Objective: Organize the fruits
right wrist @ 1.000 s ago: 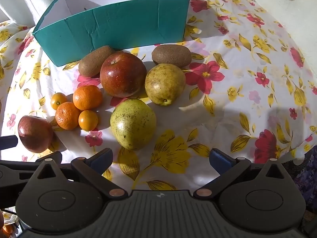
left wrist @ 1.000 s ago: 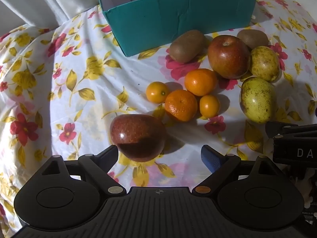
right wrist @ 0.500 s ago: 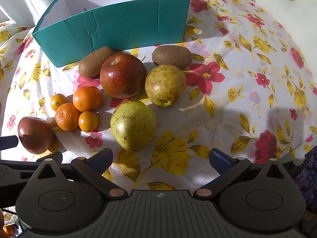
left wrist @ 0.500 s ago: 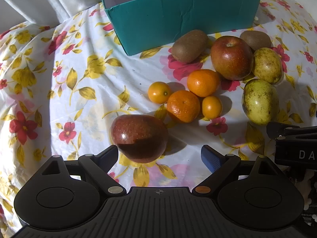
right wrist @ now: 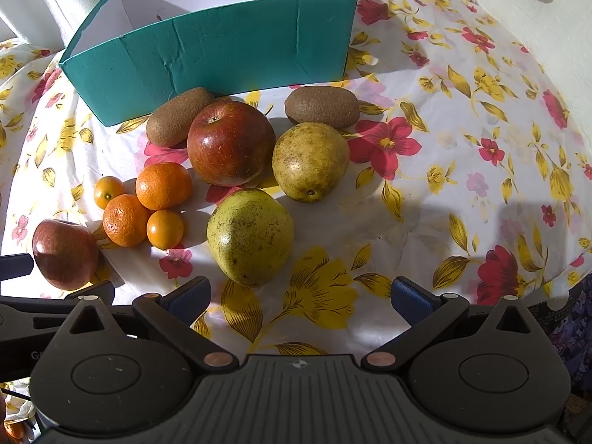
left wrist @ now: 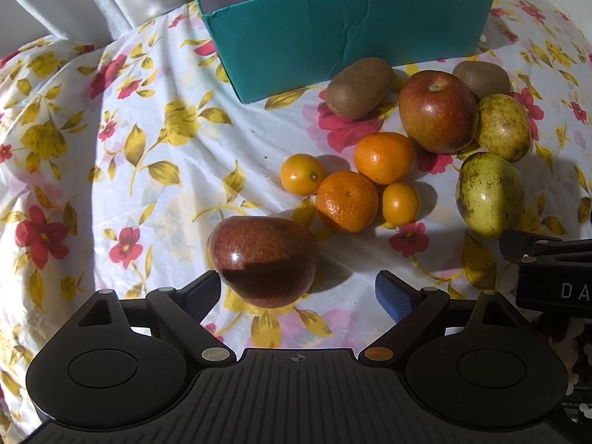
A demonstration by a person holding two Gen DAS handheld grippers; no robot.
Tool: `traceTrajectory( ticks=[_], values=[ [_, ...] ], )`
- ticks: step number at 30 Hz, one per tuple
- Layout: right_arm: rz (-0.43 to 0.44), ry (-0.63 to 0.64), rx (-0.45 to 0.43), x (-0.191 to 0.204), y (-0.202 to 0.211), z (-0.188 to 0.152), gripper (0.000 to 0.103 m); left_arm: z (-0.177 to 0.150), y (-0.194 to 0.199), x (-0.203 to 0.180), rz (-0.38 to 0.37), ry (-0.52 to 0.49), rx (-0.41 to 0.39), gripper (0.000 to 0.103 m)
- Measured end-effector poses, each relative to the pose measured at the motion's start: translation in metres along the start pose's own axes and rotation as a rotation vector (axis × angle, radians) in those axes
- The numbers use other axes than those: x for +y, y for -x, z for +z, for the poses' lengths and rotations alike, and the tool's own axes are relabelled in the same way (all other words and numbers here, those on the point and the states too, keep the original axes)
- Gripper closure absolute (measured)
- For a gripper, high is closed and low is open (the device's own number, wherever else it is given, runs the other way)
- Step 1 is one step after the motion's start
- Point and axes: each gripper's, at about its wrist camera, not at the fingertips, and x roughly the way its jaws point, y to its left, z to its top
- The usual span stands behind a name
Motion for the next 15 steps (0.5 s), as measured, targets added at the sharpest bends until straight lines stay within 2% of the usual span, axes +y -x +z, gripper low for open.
traceTrajectory(
  ticks=[15],
  values=[
    [-0.003,0.007,-0.004,0.0001,-0.0002,0.003,0.0,0.0039,-0.0022,0.0003,0.0,0.009,-0.002,0.009]
  ],
)
